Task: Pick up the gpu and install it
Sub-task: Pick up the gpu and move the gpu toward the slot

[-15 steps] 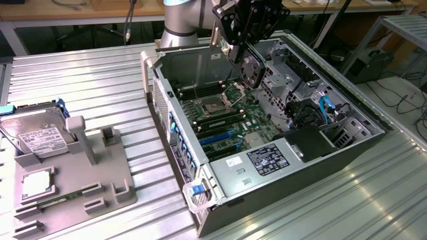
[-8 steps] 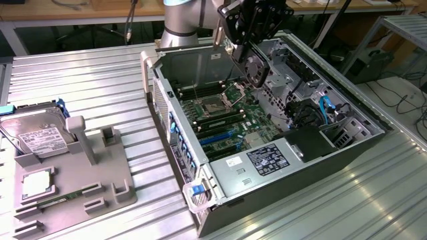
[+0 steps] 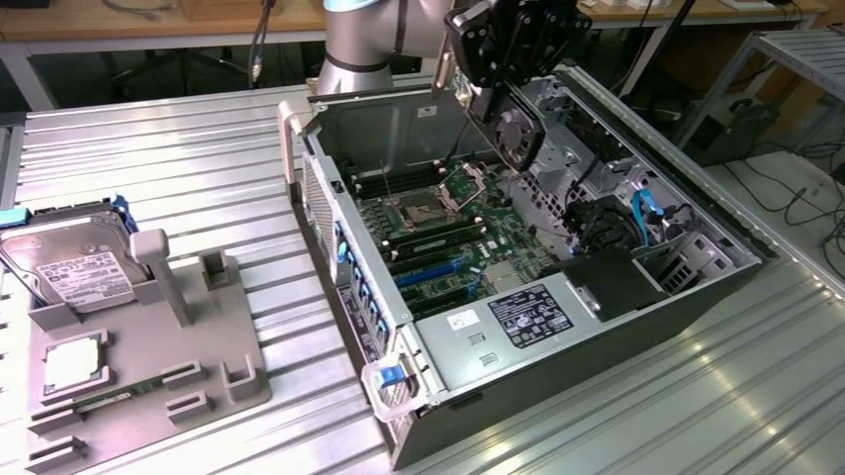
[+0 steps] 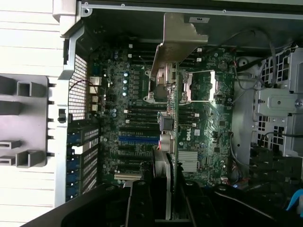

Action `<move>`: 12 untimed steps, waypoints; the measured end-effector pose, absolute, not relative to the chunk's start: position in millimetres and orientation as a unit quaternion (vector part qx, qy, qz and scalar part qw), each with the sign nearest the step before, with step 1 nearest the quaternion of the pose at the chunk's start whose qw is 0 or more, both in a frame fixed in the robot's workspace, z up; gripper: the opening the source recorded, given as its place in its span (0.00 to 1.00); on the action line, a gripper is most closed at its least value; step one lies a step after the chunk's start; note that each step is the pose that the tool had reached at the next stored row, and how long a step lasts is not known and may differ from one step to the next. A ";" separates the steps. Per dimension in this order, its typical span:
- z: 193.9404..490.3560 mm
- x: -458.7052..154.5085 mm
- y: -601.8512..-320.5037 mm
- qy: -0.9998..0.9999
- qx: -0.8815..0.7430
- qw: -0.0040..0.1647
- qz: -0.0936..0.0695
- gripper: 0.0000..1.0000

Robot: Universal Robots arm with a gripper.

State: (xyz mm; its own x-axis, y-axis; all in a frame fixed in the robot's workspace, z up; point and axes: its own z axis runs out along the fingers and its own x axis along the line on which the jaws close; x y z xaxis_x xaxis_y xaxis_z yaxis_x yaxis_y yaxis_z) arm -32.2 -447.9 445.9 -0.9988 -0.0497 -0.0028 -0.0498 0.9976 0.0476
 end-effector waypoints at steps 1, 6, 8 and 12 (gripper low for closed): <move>445.8 -30.9 -447.9 0.999 -0.025 0.001 0.024 0.27; 444.8 -23.2 -447.8 0.999 -0.025 0.002 0.024 0.27; 444.4 -16.7 -447.7 0.999 -0.025 0.003 0.024 0.27; 443.0 -7.5 -447.8 0.999 -0.025 0.004 0.024 0.27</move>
State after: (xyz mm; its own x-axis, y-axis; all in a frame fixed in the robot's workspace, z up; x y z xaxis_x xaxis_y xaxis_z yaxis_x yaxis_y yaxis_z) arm -7.5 -447.8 443.0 -0.9987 -0.0497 -0.0100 -0.0501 0.9976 0.0472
